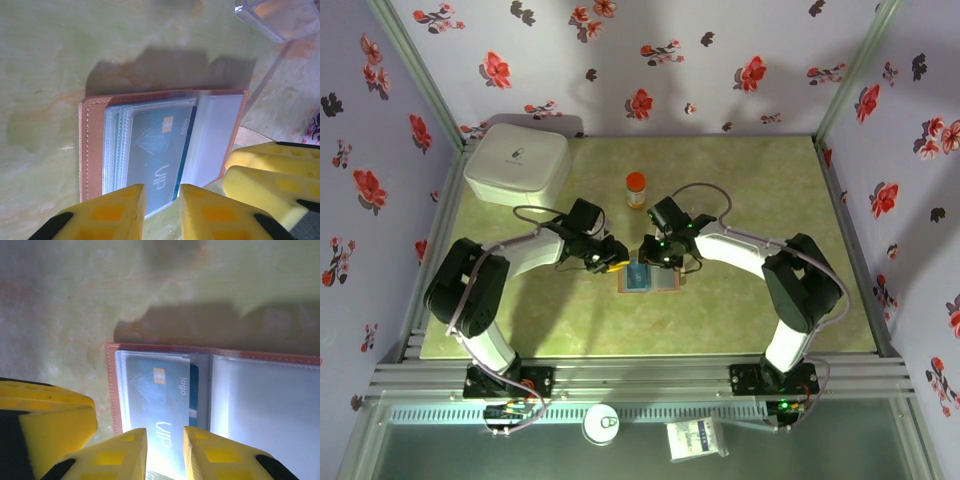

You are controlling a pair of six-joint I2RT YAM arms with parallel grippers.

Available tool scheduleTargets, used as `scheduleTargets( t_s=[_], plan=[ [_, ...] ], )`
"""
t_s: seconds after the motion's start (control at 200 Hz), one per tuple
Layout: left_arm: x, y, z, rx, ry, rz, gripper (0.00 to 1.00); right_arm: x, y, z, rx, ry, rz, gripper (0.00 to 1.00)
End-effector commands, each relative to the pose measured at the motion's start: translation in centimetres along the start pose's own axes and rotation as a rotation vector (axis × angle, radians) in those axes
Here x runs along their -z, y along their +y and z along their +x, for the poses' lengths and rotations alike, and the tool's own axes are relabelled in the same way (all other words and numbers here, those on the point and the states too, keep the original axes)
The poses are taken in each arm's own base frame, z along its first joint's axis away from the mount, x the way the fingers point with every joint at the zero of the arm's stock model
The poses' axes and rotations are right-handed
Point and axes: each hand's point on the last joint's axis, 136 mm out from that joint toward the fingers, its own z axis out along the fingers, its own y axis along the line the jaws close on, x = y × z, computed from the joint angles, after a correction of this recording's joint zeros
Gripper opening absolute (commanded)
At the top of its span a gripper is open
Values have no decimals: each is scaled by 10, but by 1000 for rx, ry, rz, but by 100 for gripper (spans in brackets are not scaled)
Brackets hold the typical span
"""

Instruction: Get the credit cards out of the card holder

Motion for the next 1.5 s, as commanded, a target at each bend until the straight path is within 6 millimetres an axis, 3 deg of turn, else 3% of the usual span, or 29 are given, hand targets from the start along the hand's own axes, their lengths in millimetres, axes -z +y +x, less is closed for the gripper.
scheduleTargets(
  t_s=[0.0, 0.59, 1.105, 1.495],
  plan=[
    [-9, 7, 6, 16, 29, -7, 23, -11, -6, 7, -18, 25, 6, 25],
    [-23, 15, 8, 15, 60, -27, 9, -22, -5, 13, -16, 54, -26, 19],
    [-27, 23, 11, 21, 71, -57, 6, -33, -15, 21, -32, 79, -14, 21],
    [-25, 22, 10, 17, 70, -62, 5, -19, -24, 17, -9, 40, 47, 24]
  ],
)
